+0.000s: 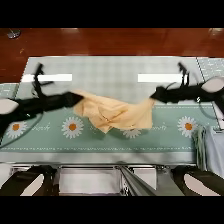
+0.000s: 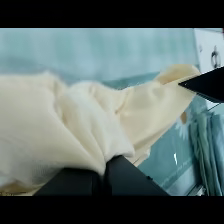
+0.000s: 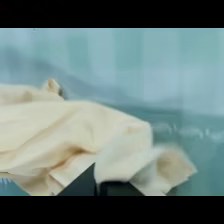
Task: Fold the shirts.
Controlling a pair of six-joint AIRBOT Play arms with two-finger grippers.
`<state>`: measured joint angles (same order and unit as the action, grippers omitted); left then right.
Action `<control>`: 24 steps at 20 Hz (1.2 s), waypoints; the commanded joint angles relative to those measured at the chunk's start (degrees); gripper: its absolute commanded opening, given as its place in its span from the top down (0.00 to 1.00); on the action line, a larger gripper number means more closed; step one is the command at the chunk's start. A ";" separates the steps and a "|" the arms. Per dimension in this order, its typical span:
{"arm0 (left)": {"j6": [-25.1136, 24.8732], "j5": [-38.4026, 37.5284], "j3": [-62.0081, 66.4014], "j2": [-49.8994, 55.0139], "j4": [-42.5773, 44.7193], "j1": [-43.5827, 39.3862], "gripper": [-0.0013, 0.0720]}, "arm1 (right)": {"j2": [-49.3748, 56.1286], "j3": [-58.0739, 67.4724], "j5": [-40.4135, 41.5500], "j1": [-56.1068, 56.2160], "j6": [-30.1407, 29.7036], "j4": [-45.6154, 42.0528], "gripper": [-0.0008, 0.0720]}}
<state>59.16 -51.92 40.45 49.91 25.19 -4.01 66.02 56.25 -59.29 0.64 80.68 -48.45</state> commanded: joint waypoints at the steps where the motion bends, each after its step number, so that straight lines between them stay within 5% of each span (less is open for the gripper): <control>1: 2.27 -11.06 19.08 -0.07 0.96 10.47 0.96 | 0.42 27.28 -5.20 0.11 3.23 -10.10 0.96; 6: 10.19 -15.91 43.54 -0.76 9.53 16.92 0.96 | -2.51 57.72 -13.68 0.13 3.76 -16.31 0.96; 11: 17.62 -18.29 56.41 -7.32 29.46 17.57 0.96 | -16.15 60.11 -16.11 0.13 2.71 -24.20 0.96; 15: 19.45 -21.44 57.18 -15.45 33.66 17.57 0.96 | -23.56 60.04 -22.77 0.13 3.87 -27.54 0.96; 19: 24.74 -35.52 54.12 -17.84 30.75 17.57 0.96 | -25.42 58.77 -31.61 0.13 5.79 -26.82 0.96; 24: 27.06 -42.05 34.93 -17.70 27.74 17.55 0.96 | -25.42 43.43 -38.27 0.13 6.03 -22.43 0.96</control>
<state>84.40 -89.34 84.68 32.56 54.63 13.50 41.01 107.35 -93.06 0.75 86.39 -73.32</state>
